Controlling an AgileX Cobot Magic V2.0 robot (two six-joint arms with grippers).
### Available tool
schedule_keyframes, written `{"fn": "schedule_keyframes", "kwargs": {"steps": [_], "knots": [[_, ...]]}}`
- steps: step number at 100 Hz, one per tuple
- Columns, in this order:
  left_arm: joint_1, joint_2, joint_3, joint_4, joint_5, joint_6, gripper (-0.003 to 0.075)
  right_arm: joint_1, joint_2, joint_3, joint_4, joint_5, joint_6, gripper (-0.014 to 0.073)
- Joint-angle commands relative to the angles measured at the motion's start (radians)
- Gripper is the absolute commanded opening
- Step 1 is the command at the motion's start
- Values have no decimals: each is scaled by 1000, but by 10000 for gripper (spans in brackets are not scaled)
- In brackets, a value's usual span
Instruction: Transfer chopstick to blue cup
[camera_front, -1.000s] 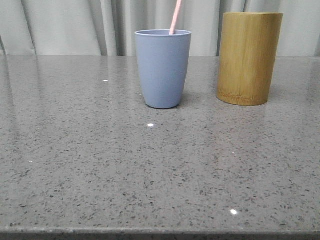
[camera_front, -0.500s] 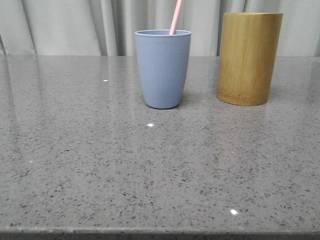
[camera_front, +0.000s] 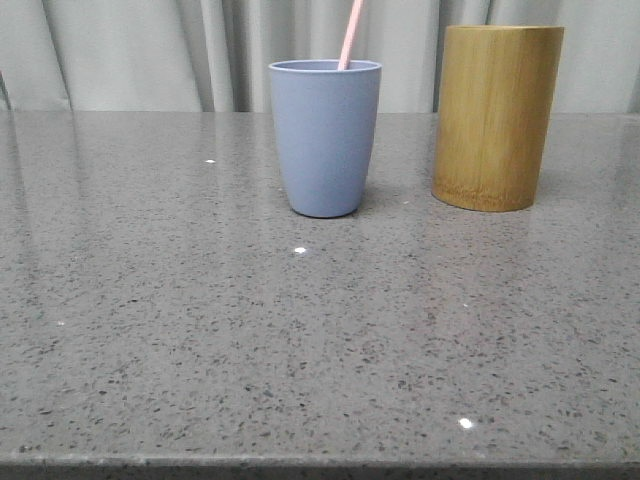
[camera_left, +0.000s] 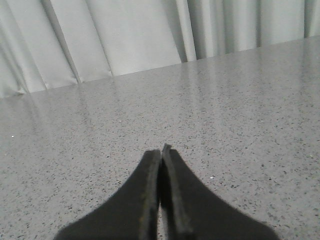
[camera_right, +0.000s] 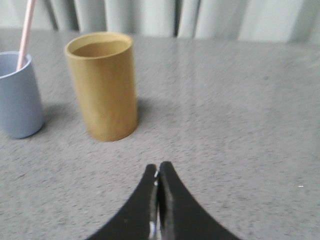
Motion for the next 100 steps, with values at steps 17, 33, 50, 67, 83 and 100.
{"fn": "schedule_keyframes", "kwargs": {"steps": [17,33,50,67,83,100], "knots": [[3,-36,8,-1,-84,-3,-19,-135,-200,136,-21,-151,-72,-67],[3,-36,8,-1,-84,-3,-19,-171,-245,244,-19,-258,-74,-67],[3,-34,8,-1,-84,-3,-19,-175,-245,342,-7,-376,-74,-67],[3,-34,8,-1,-84,-3,-19,-175,-245,417,52,-460,-74,-67],[3,-34,8,-1,-84,-3,-19,-175,-245,424,60,-472,-75,-67],[3,-34,8,-1,-84,-3,-19,-175,-245,424,60,-474,-78,-67]]}}
